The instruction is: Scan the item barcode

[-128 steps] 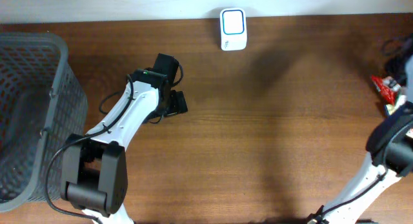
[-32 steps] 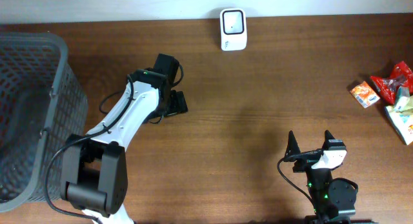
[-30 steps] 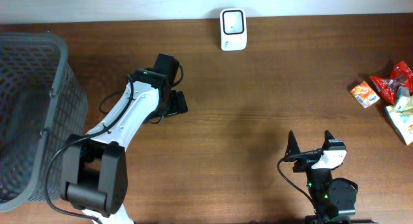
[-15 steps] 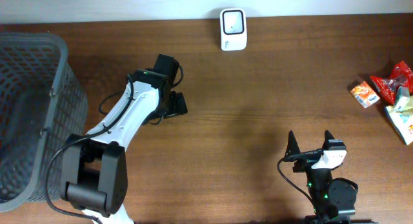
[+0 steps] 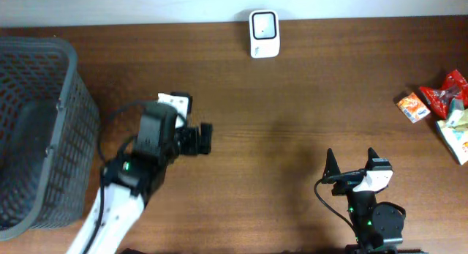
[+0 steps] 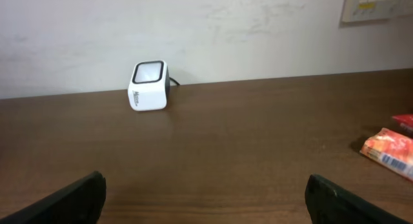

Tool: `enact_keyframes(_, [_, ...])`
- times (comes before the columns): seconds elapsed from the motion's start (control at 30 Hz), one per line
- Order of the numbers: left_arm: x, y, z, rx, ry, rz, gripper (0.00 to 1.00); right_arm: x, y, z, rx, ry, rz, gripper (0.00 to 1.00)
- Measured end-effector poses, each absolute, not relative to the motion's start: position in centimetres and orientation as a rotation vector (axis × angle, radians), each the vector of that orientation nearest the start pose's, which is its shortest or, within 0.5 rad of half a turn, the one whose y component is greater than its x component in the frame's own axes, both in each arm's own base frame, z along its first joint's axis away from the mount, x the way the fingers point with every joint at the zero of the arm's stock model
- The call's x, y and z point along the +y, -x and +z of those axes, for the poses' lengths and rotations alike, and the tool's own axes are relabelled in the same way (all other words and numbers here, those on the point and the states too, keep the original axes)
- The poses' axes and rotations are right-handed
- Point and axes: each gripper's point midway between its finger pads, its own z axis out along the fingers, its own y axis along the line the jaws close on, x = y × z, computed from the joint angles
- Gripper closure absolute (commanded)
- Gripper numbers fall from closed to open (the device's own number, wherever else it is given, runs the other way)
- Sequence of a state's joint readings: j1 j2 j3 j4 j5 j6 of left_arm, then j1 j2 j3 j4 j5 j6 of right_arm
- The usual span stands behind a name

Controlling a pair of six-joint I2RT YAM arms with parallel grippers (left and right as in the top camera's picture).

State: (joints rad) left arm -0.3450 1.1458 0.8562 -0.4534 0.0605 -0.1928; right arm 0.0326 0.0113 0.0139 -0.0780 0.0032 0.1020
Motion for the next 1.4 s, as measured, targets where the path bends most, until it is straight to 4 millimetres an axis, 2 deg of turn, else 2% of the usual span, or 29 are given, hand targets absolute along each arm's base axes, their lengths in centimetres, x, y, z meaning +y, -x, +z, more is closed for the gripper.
enact_keyframes(0.07, [-13.5,-30.0,18.7,2.110,-0.360,-0.419,0.01,0.7,-24.6,15.9,1.646,-0.060,0.100,0.02])
enact_keyframes(0.13, [-13.3,-27.5,20.2,1.981,-0.434,-0.432,0.01,0.7,-24.6,15.9,1.646,-0.060,0.100,0.02])
enact_keyframes(0.17, [-13.3,-27.1,20.4,1.958,-0.448,-0.431,0.01,0.7,-24.6,15.9,1.646,-0.060,0.101,0.02])
enact_keyframes(0.3, [-12.7,-25.3,20.0,1.892,-0.479,-0.415,0.01,0.7,-24.6,15.9,1.646,-0.060,0.101,0.02])
enact_keyframes(0.37, [-11.6,-24.3,20.1,1.832,-0.459,-0.396,0.01,0.7,-24.6,15.9,1.645,-0.061,0.100,0.02])
enact_keyframes(0.43, [-9.5,-23.5,18.0,1.810,-0.398,-0.352,0.01,0.7,-24.6,15.9,1.646,-0.060,0.101,0.02])
enact_keyframes(0.57, [-7.1,-23.2,15.9,1.752,-0.316,-0.284,0.01,0.7,-24.6,15.9,1.646,-0.061,0.101,0.02])
enact_keyframes(0.63, [-6.2,-23.5,16.4,1.666,-0.286,-0.248,0.01,0.7,-24.6,15.9,1.646,-0.061,0.101,0.02])
enact_keyframes(0.73, [-6.0,-23.8,17.3,1.579,-0.279,-0.229,0.01,0.7,-24.6,15.9,1.646,-0.062,0.102,0.02])
enact_keyframes(0.93, [-4.1,-24.2,18.6,1.525,-0.212,-0.153,0.01,0.7,-24.6,15.9,1.646,-0.063,0.102,0.02])
enact_keyframes(1.03, [-3.5,-24.3,17.9,1.554,-0.202,-0.118,0.01,0.7,-24.6,15.9,1.646,-0.063,0.102,0.02])
enact_keyframes(1.1, [-3.1,-24.3,16.3,1.622,-0.188,-0.101,0.01,0.7,-24.6,15.9,1.646,-0.062,0.102,0.02])
enact_keyframes(1.4, [-1.3,-24.5,16.1,1.635,-0.116,-0.028,0.01,0.7,-24.6,15.9,1.646,-0.062,0.102,0.02])
